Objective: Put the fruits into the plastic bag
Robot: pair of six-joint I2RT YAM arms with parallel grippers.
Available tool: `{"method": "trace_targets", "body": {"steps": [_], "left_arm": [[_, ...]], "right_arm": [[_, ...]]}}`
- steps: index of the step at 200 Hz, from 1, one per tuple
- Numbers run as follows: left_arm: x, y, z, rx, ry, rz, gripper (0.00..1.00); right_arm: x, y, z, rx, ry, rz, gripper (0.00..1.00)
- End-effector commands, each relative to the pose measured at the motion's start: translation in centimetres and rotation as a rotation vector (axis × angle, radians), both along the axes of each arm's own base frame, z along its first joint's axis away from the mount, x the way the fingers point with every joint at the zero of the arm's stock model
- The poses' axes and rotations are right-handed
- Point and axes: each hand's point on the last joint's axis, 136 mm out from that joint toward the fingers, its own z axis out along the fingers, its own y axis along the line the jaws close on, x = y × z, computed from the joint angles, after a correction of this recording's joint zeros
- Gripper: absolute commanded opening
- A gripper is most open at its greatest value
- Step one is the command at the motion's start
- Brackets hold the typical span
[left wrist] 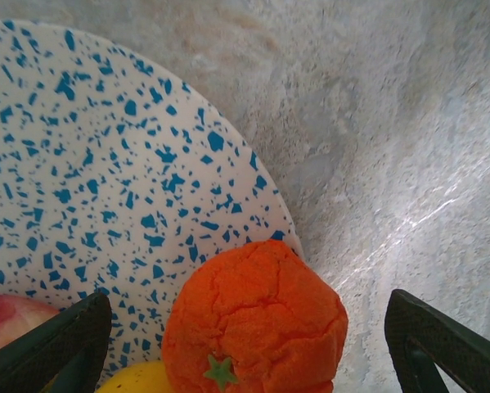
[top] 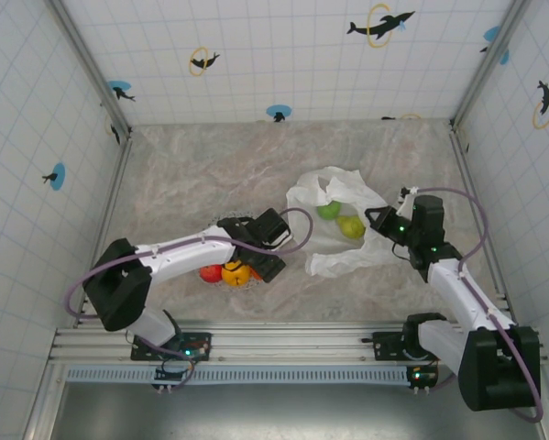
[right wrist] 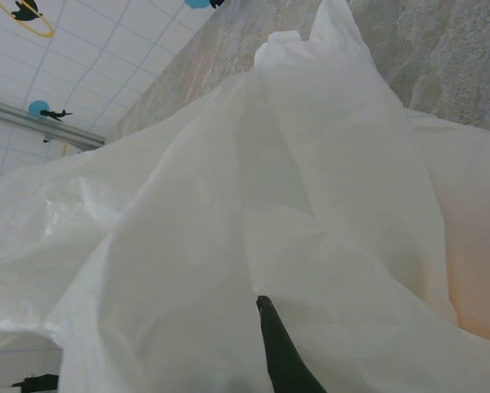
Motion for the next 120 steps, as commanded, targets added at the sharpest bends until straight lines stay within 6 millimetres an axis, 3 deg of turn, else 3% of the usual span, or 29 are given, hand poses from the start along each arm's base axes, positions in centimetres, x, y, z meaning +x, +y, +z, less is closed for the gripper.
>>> {"method": "trace_targets", "body": {"steps": [1, 35, 66, 120], "left_arm": [[0.0, 0.3, -0.4, 0.039, 0.021, -0.019, 0.88], [0.2, 0.7, -1.4, 0.083, 0.025, -0.012, 0.86], [0.2, 0.6, -1.9, 0.094, 0.039, -0.013, 0.75], [1.0, -0.6, -0.5, 0.034, 0.0, 0.004, 0.57]], "right_arm": [[-0.1, -0.3, 0.4, -0.003, -0.03, 0.005, 0.0], [-0.2, -0.4, 0.5, 0.001, -0.03, 0.0, 0.0], [-0.3, -0.4, 0.2, 0.001, -0.024, -0.002, 0.0], [0.0, -0.4, 0.2, 0.003, -0.02, 0.002, 0.0]]}}
